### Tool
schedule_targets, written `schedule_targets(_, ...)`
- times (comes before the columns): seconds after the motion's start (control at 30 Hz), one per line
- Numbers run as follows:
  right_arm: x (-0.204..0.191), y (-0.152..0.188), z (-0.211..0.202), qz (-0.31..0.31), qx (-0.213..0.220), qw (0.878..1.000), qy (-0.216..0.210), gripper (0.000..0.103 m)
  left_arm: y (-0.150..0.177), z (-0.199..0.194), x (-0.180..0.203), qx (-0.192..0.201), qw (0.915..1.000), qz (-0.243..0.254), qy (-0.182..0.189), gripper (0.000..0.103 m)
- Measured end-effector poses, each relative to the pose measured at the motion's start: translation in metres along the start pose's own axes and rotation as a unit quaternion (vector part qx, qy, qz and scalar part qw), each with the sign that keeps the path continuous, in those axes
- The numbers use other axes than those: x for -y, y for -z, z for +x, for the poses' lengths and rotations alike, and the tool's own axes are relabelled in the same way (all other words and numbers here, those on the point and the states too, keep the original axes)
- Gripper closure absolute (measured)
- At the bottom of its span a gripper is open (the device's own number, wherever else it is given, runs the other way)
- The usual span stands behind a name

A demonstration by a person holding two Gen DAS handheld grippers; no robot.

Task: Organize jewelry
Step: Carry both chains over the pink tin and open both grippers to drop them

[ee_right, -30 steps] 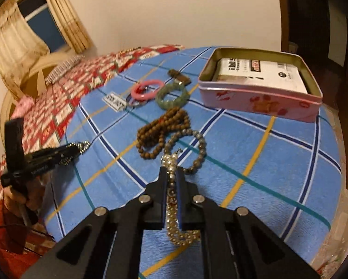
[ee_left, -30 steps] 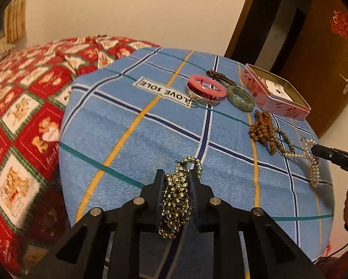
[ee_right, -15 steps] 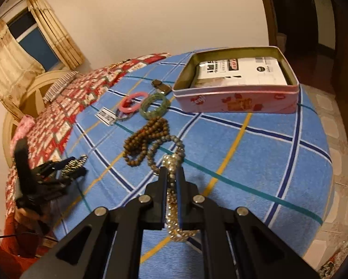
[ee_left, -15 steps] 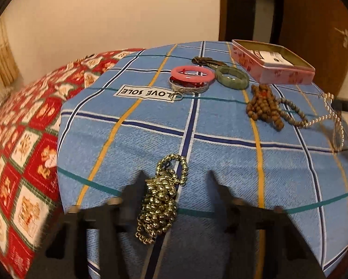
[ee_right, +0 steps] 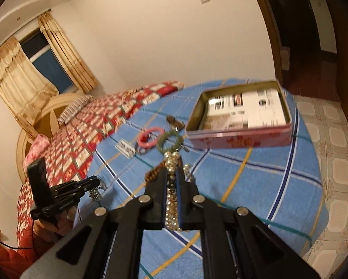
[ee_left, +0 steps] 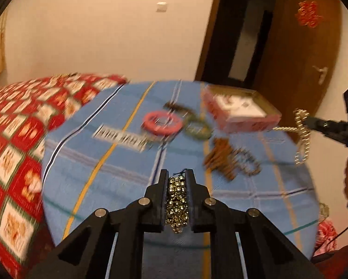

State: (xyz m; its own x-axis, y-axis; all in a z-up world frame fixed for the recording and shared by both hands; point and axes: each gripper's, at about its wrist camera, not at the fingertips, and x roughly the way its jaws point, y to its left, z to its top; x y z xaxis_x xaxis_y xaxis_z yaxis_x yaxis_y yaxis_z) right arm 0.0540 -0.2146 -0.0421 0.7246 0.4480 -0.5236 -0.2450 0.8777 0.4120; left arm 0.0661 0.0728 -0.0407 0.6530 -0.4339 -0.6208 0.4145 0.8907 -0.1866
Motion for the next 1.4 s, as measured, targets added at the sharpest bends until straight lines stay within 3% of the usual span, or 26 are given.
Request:
schedule_targets(0.1, 0.000, -0.008, -0.007, 0.001, 0.022, 1.000, -0.008, 0.094, -0.018, 0.001, 0.012, 0.015, 0.9994, 0.007, 0.029, 0.089)
schedule_targets(0.47, 0.029, -0.055, -0.008, 0.028, 0.084, 0.996, -0.005, 0.094, -0.094, 0.041, 0.071, 0.057, 0.9935, 0.065, 0.075, 0.089)
schedule_targets(0.67, 0.060, -0.076, 0.008, 0.055, 0.101, 0.993, 0.009, 0.094, -0.123, 0.091, 0.092, 0.049, 0.9924, 0.062, 0.094, 0.089)
schedule_targets(0.83, 0.095, -0.088, 0.040, 0.085, 0.103, 0.990, 0.047, 0.094, -0.137, 0.135, 0.113, 0.035, 0.9919, 0.061, 0.106, 0.089)
schedule_targets(1.07, 0.125, -0.087, 0.079, 0.101, 0.075, 0.989, 0.075, 0.093, -0.137, 0.194, 0.125, 0.000, 0.9946, 0.059, 0.085, 0.089)
schedule_targets(1.1, 0.126, -0.087, 0.081, 0.100, 0.075, 0.989, 0.077, 0.088, -0.136, 0.199, 0.125, -0.007, 0.9949, 0.060, 0.081, 0.088)
schedule_targets(1.17, 0.128, -0.086, 0.082, 0.097, 0.079, 0.988, 0.086, 0.085, -0.135, 0.206, 0.125, -0.028, 0.9944, 0.060, 0.082, 0.076)
schedule_targets(1.23, 0.130, -0.087, 0.081, 0.100, 0.076, 0.988, 0.091, 0.057, -0.134, 0.208, 0.125, -0.035, 0.9944, 0.062, 0.078, 0.038)
schedule_targets(1.27, 0.131, -0.086, 0.079, 0.104, 0.081, 0.987, 0.097, 0.029, -0.133, 0.204, 0.124, -0.026, 0.9951, 0.063, 0.072, 0.035)
schedule_targets(1.3, 0.131, -0.084, 0.072, 0.106, 0.101, 0.983, 0.107, 0.023, -0.133, 0.198, 0.122, -0.018, 0.9955, 0.064, 0.067, 0.034)
schedule_targets(1.4, 0.123, -0.078, 0.052, 0.106, 0.142, 0.976, 0.123, 0.023, -0.131, 0.176, 0.112, -0.004, 0.9967, 0.057, 0.057, 0.033)
